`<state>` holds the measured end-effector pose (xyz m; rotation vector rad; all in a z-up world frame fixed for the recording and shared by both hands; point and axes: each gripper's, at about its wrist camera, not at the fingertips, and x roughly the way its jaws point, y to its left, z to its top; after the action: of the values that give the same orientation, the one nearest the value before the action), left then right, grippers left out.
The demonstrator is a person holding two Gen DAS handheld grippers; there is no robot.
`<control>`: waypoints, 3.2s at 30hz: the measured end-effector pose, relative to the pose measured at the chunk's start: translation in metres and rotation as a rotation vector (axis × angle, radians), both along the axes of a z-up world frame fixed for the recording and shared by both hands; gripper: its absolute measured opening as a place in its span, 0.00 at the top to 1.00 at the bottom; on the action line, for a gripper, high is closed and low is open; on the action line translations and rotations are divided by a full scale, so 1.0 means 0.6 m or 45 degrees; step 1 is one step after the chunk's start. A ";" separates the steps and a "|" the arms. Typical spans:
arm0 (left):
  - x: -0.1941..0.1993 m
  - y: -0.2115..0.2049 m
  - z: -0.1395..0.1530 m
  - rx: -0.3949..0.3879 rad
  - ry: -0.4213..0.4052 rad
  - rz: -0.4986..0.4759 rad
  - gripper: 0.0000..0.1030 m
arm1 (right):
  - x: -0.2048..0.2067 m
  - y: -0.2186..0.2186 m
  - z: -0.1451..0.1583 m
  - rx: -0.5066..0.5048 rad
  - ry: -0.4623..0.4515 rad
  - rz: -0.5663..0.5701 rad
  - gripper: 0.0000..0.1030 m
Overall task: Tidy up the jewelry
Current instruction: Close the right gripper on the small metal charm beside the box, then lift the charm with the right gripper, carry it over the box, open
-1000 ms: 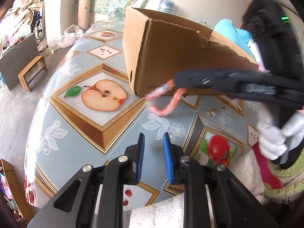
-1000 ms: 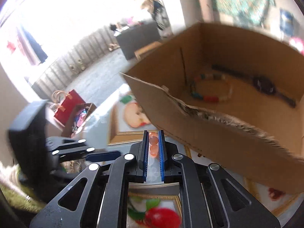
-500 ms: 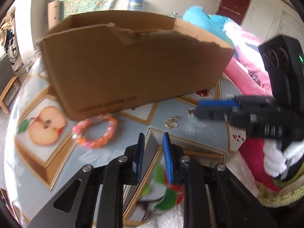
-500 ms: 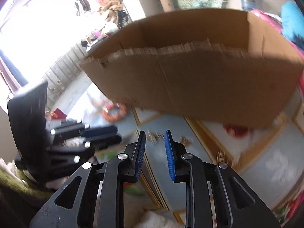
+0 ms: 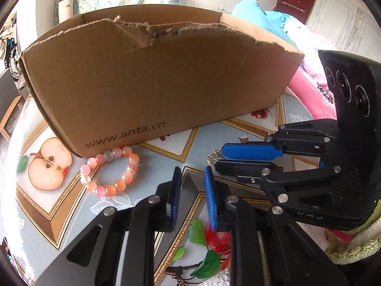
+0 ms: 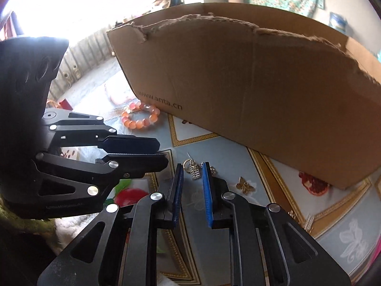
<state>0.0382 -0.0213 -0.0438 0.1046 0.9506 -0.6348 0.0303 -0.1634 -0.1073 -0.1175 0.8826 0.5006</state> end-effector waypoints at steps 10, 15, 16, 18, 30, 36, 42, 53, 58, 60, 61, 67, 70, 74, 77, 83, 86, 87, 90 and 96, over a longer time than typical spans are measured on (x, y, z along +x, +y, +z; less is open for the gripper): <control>-0.001 -0.003 -0.002 -0.019 0.003 -0.015 0.82 | 0.001 0.000 -0.008 -0.002 0.020 -0.015 1.00; -0.004 -0.004 -0.001 -0.028 0.010 -0.031 0.82 | -0.009 -0.015 -0.002 0.021 0.045 -0.051 1.00; -0.004 -0.006 -0.001 -0.028 0.010 -0.034 0.82 | -0.013 -0.021 -0.002 0.022 0.048 -0.061 1.00; -0.004 -0.011 -0.001 -0.028 0.010 -0.041 0.82 | -0.023 -0.030 -0.003 0.029 0.056 -0.080 1.00; 0.004 -0.031 -0.002 0.014 -0.018 -0.019 0.82 | -0.012 -0.022 -0.003 0.068 0.032 -0.048 0.89; 0.010 -0.023 -0.007 0.008 -0.007 -0.005 0.82 | -0.008 -0.001 -0.012 -0.010 0.018 0.005 0.90; 0.009 -0.015 -0.008 -0.014 -0.002 -0.012 0.82 | -0.029 -0.017 0.006 -0.015 0.034 -0.035 1.00; -0.003 -0.029 -0.004 -0.005 -0.017 -0.073 0.72 | -0.060 -0.076 0.029 0.143 0.068 -0.129 1.00; -0.008 -0.046 -0.004 0.081 -0.082 -0.095 0.72 | -0.080 -0.094 0.039 0.221 0.075 -0.164 1.00; -0.007 -0.054 -0.005 0.113 -0.098 -0.104 0.72 | -0.085 -0.098 0.044 0.255 0.070 -0.170 1.00; -0.008 -0.059 -0.005 0.136 -0.111 -0.110 0.72 | -0.085 -0.100 0.045 0.270 0.068 -0.173 1.00; -0.008 -0.076 -0.008 0.219 -0.158 -0.126 0.87 | -0.087 -0.117 0.051 0.319 0.063 -0.193 1.00; -0.005 -0.081 -0.011 0.223 -0.157 -0.116 0.90 | -0.098 -0.141 0.063 0.339 0.063 -0.192 1.00; -0.008 -0.085 -0.011 0.224 -0.163 -0.122 0.90 | -0.101 -0.151 0.065 0.349 0.055 -0.202 1.00; -0.012 -0.089 -0.008 0.216 -0.168 -0.122 0.90 | -0.106 -0.155 0.072 0.347 0.041 -0.210 1.00; -0.027 -0.080 0.030 0.129 -0.199 -0.129 0.90 | -0.119 -0.161 0.103 0.348 -0.021 -0.219 1.00; -0.035 -0.053 0.067 0.049 -0.224 -0.130 0.90 | -0.126 -0.158 0.136 0.352 -0.092 -0.198 1.00; -0.037 -0.049 0.081 0.025 -0.238 -0.130 0.90 | -0.128 -0.158 0.147 0.358 -0.113 -0.188 1.00; -0.040 -0.035 0.138 -0.066 -0.301 -0.138 0.90 | -0.132 -0.155 0.194 0.375 -0.212 -0.152 1.00; 0.004 -0.036 0.202 -0.064 -0.447 -0.104 0.90 | -0.093 -0.157 0.262 0.410 -0.350 -0.137 1.00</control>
<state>0.0407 -0.0430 0.0773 0.2042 0.5934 -0.6886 -0.0256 -0.2574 0.0499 0.1522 0.5283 0.5058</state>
